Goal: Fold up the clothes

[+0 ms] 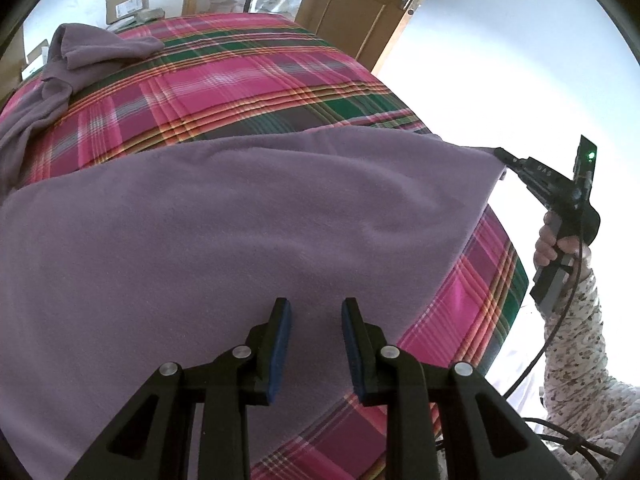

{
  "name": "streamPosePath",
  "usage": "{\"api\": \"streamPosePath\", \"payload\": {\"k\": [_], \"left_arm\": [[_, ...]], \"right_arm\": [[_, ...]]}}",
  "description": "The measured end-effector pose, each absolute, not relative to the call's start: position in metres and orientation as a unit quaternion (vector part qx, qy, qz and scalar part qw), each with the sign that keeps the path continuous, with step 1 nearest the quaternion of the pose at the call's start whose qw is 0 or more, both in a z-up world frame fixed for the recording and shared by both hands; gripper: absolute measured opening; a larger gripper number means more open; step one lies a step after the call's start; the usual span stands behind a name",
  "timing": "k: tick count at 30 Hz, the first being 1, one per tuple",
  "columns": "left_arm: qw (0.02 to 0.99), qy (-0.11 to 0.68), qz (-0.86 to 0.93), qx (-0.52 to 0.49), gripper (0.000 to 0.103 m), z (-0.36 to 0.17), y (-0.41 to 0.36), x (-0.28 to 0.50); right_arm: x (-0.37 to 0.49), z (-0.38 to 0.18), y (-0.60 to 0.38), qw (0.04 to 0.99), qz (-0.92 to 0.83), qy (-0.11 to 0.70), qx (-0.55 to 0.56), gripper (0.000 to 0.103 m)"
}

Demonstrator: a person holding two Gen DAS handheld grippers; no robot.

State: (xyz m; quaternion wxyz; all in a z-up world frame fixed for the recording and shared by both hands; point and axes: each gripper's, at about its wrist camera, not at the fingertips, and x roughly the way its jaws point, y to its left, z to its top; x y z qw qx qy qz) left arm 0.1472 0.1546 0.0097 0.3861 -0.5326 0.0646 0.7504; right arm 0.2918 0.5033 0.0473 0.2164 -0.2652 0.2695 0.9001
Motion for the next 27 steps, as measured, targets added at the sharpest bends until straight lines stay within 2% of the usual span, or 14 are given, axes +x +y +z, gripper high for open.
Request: {"api": "streamPosePath", "payload": {"k": [15,25,27], "left_arm": [[0.394,0.060,0.746,-0.534,0.026,0.009,0.150,0.147],[0.399,0.055,0.742,-0.536,0.026,0.009,0.150,0.147],[0.400,0.054,0.741,-0.536,0.026,0.009,0.151,0.147]], "right_arm": [[0.308,0.020,0.514,0.213,0.864,0.337,-0.307,0.008],[0.312,0.044,0.508,0.245,0.871,0.293,-0.308,0.010],[0.308,0.048,0.508,0.240,0.876,0.289,-0.303,0.017]]}}
